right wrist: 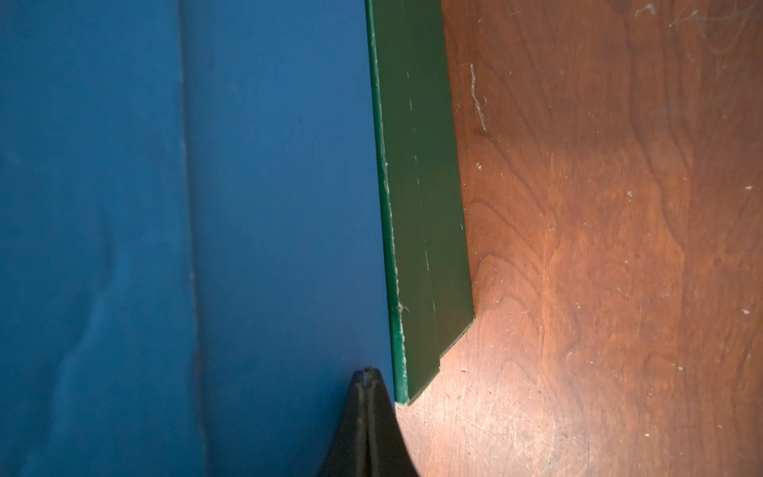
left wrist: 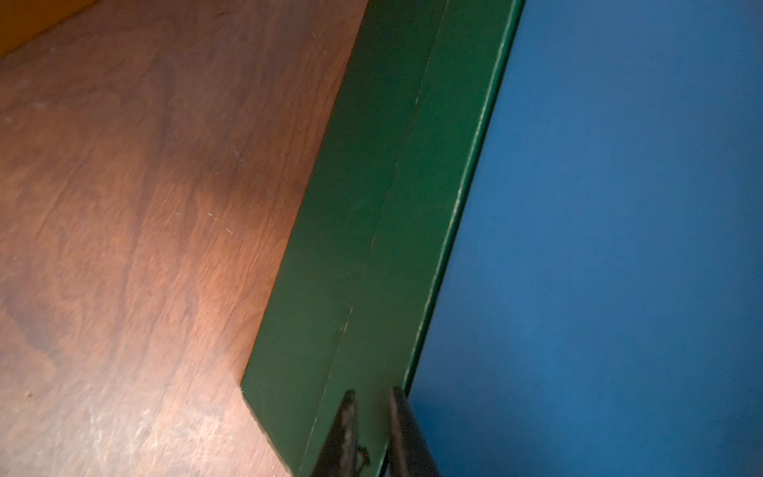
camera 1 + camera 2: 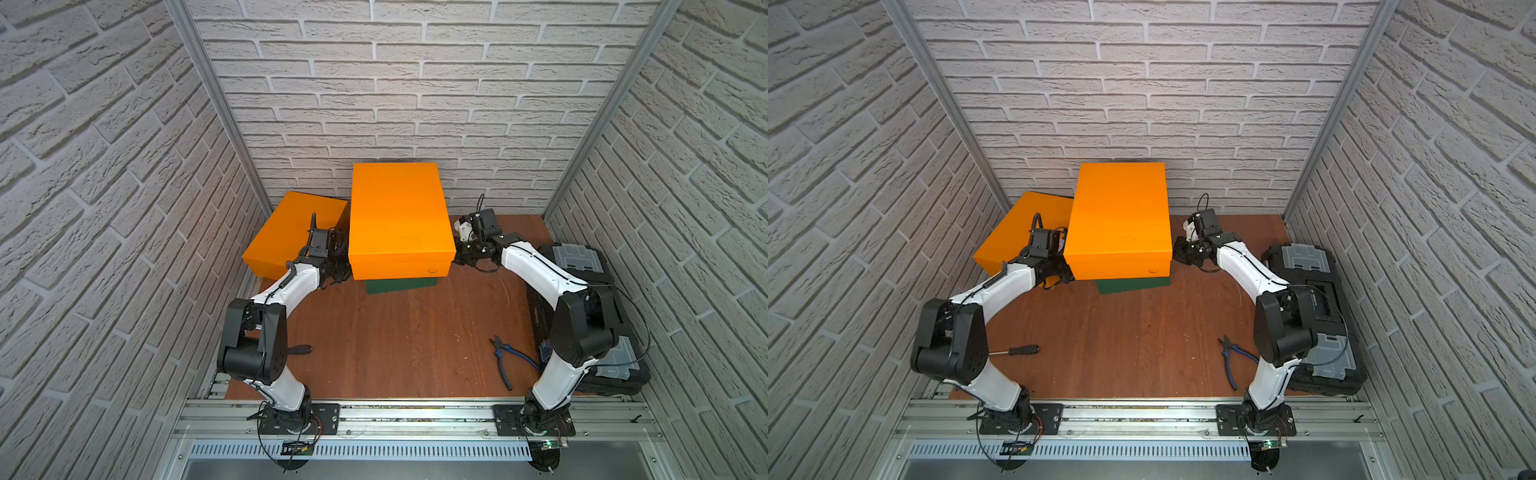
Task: Stack the shoeboxes
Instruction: Adjust the shoeboxes in the shoebox.
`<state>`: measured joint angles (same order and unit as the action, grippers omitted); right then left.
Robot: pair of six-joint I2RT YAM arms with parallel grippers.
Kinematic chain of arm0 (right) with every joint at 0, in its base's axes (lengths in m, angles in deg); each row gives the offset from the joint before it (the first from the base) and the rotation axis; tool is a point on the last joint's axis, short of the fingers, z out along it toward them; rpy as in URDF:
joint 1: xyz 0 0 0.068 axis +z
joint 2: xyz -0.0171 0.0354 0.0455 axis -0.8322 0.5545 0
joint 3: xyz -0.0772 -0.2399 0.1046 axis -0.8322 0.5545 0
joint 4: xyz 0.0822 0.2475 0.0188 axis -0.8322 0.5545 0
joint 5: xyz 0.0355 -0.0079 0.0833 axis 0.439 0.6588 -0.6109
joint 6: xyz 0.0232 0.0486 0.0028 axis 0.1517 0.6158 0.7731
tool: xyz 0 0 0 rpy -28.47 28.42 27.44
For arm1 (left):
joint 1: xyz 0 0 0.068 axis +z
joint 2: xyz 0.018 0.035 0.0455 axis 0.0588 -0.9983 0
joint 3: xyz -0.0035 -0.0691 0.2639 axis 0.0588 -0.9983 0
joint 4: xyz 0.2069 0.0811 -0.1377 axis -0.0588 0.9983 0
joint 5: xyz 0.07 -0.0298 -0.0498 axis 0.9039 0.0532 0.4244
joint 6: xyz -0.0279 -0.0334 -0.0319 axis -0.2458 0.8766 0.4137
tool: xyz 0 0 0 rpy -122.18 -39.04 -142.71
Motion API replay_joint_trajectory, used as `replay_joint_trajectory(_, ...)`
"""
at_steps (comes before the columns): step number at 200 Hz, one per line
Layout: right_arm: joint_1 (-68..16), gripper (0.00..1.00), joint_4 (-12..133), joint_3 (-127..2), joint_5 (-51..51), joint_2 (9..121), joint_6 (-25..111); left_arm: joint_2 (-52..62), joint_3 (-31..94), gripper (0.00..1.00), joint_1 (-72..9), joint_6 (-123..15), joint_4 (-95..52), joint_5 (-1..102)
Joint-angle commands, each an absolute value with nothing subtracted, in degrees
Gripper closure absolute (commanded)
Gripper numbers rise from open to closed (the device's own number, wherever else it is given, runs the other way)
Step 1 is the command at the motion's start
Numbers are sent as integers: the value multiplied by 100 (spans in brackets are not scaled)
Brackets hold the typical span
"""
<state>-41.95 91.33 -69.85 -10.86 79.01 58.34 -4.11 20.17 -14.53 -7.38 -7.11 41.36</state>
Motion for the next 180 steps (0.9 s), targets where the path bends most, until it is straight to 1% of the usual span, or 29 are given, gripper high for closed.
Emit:
replay_joint_trajectory(1, -4018, 94, 8816, -7246, -1473, 7950, 5832, -426, 2203, 83, -1574, -740, -873, 3777)
replay_joint_trajectory(67, -4107, 94, 8903, -7153, -1416, 7874, 5762, -312, 2081, 83, -1577, -748, -830, 3776)
replay_joint_trajectory(113, -4281, 93, 9111, -7113, -1337, 7689, 5586, -102, 2020, 83, -1348, -896, -573, 3854)
replay_joint_trajectory(159, -4500, 93, 9358, -6896, -1005, 7326, 5367, 688, 1886, 83, -778, -1147, 17, 4052)
replay_joint_trajectory(180, -4650, 93, 9454, -6889, -861, 7096, 5333, 1146, 2023, 83, -587, -1239, 327, 4113)
